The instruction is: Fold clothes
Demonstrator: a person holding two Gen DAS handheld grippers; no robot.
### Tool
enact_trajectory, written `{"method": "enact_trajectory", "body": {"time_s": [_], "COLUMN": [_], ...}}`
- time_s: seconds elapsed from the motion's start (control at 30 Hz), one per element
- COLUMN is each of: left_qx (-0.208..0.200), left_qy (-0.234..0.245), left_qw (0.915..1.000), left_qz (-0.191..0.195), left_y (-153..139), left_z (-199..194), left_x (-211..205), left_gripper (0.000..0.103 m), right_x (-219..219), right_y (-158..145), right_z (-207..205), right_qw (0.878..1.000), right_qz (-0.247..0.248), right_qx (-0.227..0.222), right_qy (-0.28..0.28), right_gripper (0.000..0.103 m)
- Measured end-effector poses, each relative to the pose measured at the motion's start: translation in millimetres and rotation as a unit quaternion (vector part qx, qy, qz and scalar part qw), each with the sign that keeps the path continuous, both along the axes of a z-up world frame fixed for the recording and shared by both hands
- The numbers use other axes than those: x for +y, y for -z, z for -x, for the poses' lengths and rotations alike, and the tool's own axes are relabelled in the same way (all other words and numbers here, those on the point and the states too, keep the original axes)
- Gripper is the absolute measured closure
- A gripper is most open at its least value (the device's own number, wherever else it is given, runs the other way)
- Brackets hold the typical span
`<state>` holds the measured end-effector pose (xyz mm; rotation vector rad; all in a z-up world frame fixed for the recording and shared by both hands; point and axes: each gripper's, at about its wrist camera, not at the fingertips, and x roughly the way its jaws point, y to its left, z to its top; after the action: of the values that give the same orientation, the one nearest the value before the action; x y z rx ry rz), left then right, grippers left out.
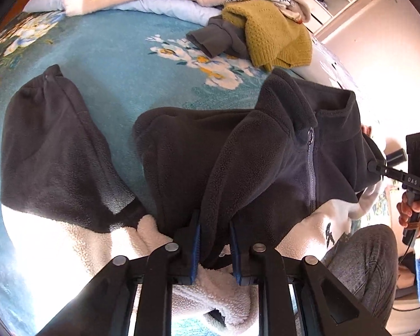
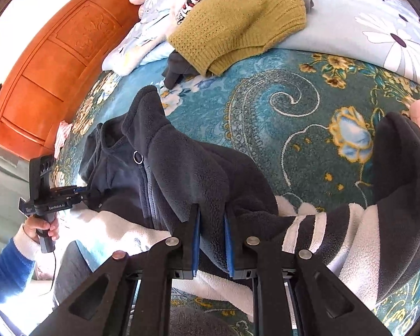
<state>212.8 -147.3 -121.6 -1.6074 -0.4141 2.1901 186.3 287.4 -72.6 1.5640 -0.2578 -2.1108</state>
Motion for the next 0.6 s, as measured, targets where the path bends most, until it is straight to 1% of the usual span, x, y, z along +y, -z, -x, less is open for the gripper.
{"method": "enact_trajectory", "body": {"time_s": [0.23, 0.37, 0.43, 0.6], "left_qx": [0.035, 0.091, 0.119, 0.188], "left_qy": [-0.059, -0.052, -0.049, -0.039], "left_qw": [0.9976, 0.9945, 0.9917, 0.9814], "left_qz": [-0.012, -0.007, -0.005, 0.002], "left_y": [-20, -63, -84, -138], "left_z": [-10, 35, 58, 115], "left_x": [-12, -5, -1, 8], "left_gripper": [0.090, 0.091, 0.091, 0.091], "right_x": [6, 12, 14, 24], "right_y": [-18, -31, -38, -80], "right_z": [-9, 7, 24, 78], "right_qw": [0.999, 0.998, 0.997, 0.988], "right_qz": [0.027, 0.046, 0.058, 0.081], "right_qx": [0.021, 0.031, 0.040, 0.107], "right_qy": [0.019, 0.034, 0.043, 0.081], "right_gripper": [0.089, 0.089, 0.092, 0.093]}}
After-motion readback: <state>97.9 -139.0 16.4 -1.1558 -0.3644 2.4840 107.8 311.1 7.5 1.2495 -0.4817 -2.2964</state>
